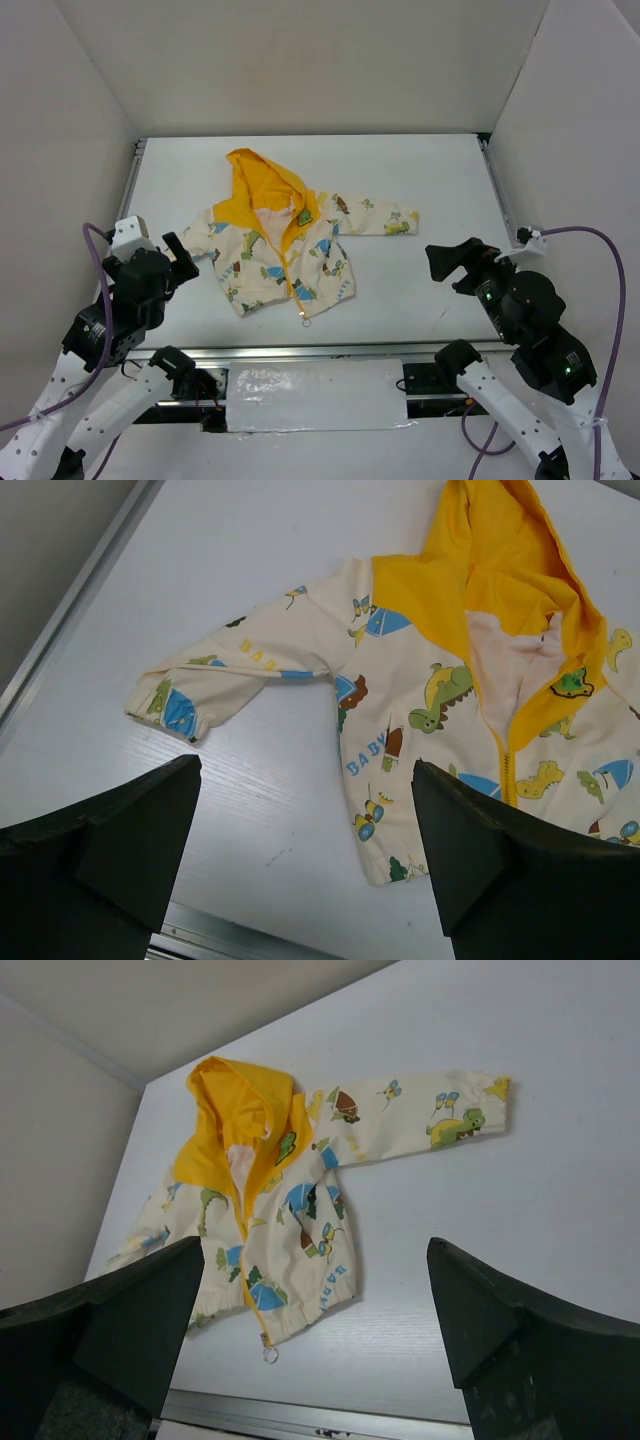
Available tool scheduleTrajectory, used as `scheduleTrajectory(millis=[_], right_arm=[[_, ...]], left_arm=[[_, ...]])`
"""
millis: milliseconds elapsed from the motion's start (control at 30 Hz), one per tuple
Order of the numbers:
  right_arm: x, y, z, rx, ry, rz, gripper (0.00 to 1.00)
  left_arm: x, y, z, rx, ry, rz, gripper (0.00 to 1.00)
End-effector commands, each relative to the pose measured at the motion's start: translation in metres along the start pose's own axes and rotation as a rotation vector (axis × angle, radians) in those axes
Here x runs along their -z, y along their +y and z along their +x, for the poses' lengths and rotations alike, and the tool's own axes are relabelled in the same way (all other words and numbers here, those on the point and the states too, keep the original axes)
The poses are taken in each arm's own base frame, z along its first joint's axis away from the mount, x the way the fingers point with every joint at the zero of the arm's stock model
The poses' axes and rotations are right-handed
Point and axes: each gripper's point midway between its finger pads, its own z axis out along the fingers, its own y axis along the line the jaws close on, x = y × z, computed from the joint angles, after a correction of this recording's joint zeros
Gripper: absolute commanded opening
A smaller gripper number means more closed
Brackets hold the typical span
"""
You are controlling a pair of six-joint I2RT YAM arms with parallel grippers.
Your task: Zip up the jacket
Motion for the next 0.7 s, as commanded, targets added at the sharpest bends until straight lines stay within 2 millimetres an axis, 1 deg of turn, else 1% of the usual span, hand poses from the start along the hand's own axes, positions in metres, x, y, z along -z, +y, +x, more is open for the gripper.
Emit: scheduleTrajectory(millis=[0,167,233,267,333,367,467,500,533,567,600,633,667], right_arm=[[0.008,0.002,-0.01,-0.01,-0.028,-0.006,1.0],[0.012,0.004,-0.009,-0.017,-0.035,-0.042,1.0],[0.015,0.011,-0.01,-0.013,-0.047,-0.091,1.0],[0.014,0.019,-0.002,0.006,-0.02,-0.141,1.0],[0.015,0.03,-0.002,0.012,-0.024,-0.21,1.0],[0.015,0.034,0.003,0.023,-0.004,-0.24,1.0],[0.006,0.033,0.009,0.024,0.035,-0.209,1.0],[0.0,0.032,0.015,0.033,0.068,-0.189,1.0],[-0.004,0.032,0.02,0.038,0.089,-0.182,1.0],[-0.007,0.032,0.023,0.041,0.105,-0.179,1.0],[-0.012,0.033,0.029,0.046,0.133,-0.18,1.0],[-0.014,0.033,0.035,0.051,0.153,-0.183,1.0],[-0.017,0.033,0.039,0.052,0.167,-0.182,1.0]], left_arm=[[0.003,-0.003,-0.012,0.016,-0.034,0.021,0.99],[0.007,-0.001,-0.014,0.033,-0.048,0.033,0.99],[0.009,-0.005,-0.016,0.02,-0.054,0.067,1.0],[0.011,-0.009,-0.02,0.031,-0.061,0.088,0.99],[0.01,-0.016,-0.018,0.041,-0.035,0.099,0.99],[0.01,-0.022,-0.019,0.044,-0.021,0.114,0.99],[-0.009,-0.053,0.006,-0.004,0.113,0.149,0.99],[-0.024,-0.069,0.023,-0.038,0.186,0.148,0.99],[-0.03,-0.082,0.037,-0.044,0.235,0.174,0.97],[-0.033,-0.094,0.059,-0.055,0.306,0.208,0.97],[-0.042,-0.105,0.074,-0.065,0.336,0.204,0.97],[-0.04,-0.115,0.089,-0.061,0.358,0.215,0.96],[-0.045,-0.111,0.104,-0.079,0.365,0.178,0.95]])
